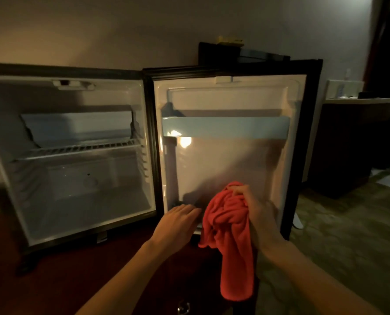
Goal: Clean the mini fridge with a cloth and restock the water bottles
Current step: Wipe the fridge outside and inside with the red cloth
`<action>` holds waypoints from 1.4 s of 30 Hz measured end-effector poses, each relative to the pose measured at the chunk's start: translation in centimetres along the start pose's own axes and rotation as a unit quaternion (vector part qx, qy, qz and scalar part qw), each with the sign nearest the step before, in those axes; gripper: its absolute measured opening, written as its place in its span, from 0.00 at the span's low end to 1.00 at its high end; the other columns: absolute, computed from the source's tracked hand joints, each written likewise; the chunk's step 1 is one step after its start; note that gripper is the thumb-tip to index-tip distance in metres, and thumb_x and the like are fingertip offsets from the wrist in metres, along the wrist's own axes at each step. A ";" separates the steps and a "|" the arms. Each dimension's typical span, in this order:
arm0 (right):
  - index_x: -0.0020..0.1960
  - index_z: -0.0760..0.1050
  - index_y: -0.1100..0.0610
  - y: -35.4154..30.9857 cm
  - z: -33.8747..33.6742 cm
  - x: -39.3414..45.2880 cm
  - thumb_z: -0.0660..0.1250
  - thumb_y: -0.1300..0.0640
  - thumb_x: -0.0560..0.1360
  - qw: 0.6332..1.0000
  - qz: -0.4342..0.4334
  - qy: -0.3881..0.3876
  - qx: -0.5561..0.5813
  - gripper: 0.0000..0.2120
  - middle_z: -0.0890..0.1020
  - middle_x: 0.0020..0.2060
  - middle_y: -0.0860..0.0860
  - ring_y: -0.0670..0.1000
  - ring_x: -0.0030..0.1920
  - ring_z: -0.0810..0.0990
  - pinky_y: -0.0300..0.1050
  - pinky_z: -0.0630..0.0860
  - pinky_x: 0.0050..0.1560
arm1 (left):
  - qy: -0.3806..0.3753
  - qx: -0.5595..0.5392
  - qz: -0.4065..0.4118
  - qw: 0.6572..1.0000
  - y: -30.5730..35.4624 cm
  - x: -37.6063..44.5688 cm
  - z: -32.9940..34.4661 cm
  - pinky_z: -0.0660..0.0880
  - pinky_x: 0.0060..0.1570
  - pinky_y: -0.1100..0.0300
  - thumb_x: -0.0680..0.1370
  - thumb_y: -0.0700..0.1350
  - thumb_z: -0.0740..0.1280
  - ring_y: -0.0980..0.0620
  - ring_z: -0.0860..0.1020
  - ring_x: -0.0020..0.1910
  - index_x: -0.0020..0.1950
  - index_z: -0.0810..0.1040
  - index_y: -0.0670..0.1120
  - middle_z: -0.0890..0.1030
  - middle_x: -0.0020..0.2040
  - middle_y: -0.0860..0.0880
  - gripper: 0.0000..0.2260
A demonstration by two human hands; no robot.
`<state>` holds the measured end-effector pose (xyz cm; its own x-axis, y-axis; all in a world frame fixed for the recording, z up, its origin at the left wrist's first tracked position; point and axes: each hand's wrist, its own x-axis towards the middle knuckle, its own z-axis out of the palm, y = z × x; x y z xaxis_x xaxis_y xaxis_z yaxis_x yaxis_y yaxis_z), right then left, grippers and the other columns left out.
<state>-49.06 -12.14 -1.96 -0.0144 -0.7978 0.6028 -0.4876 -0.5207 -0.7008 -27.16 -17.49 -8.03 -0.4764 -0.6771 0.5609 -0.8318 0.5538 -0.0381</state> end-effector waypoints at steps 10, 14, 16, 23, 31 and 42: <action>0.53 0.75 0.47 -2.5 5.5 1.4 0.67 0.46 0.69 0.989 -0.110 -0.091 -0.035 0.14 0.84 0.46 0.42 0.39 0.48 0.82 0.47 0.78 0.55 | -0.012 -0.255 -0.032 0.966 -1.3 -2.2 -5.6 0.76 0.53 0.56 0.80 0.55 0.59 0.55 0.79 0.54 0.64 0.74 0.52 0.79 0.56 0.56 0.16; 0.54 0.73 0.41 -6.5 8.4 2.1 0.69 0.49 0.69 0.988 -0.141 -0.048 0.032 0.14 0.83 0.49 0.40 0.39 0.50 0.82 0.34 0.75 0.54 | 0.046 -0.489 -0.067 0.868 -2.3 -4.7 -8.5 0.69 0.64 0.62 0.78 0.63 0.62 0.57 0.73 0.66 0.75 0.63 0.51 0.74 0.67 0.61 0.29; 0.53 0.73 0.36 -8.5 10.4 2.4 0.70 0.55 0.70 0.985 -0.152 -0.028 0.074 0.17 0.82 0.50 0.35 0.37 0.50 0.81 0.29 0.72 0.53 | 0.069 -0.515 -0.064 0.852 -3.1 -5.7 -8.9 0.62 0.72 0.61 0.74 0.57 0.71 0.54 0.65 0.74 0.78 0.56 0.44 0.67 0.75 0.57 0.40; 0.56 0.75 0.47 -12.0 17.1 5.5 0.73 0.60 0.70 0.962 -0.260 -0.084 0.010 0.17 0.80 0.54 0.41 0.43 0.58 0.79 0.38 0.73 0.60 | 0.283 -0.558 -0.175 0.760 -8.1 -6.1 -8.9 0.73 0.59 0.62 0.71 0.42 0.75 0.50 0.79 0.62 0.67 0.73 0.51 0.80 0.62 0.49 0.26; 0.74 0.64 0.51 -11.6 17.2 8.7 0.65 0.53 0.68 0.913 -0.302 -0.158 -0.223 0.35 0.67 0.73 0.50 0.49 0.73 0.64 0.49 0.68 0.70 | 0.405 -0.464 -0.265 0.742 -13.0 -1.9 -11.1 0.78 0.53 0.57 0.71 0.38 0.69 0.54 0.82 0.52 0.57 0.79 0.50 0.84 0.52 0.51 0.16; 0.53 0.81 0.57 -11.5 12.5 13.8 0.72 0.56 0.68 0.815 -0.430 0.099 -0.377 0.13 0.78 0.64 0.56 0.58 0.62 0.75 0.57 0.67 0.68 | 0.461 -0.179 -0.055 0.867 -15.7 14.2 -20.6 0.72 0.63 0.56 0.73 0.37 0.68 0.49 0.77 0.61 0.64 0.77 0.41 0.79 0.60 0.45 0.19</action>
<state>-32.70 -20.92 9.65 0.5108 -0.1341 0.8492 -0.7883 -0.4670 0.4005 -14.97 -25.86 17.53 0.1676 -0.1501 0.9744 -0.6380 0.7370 0.2232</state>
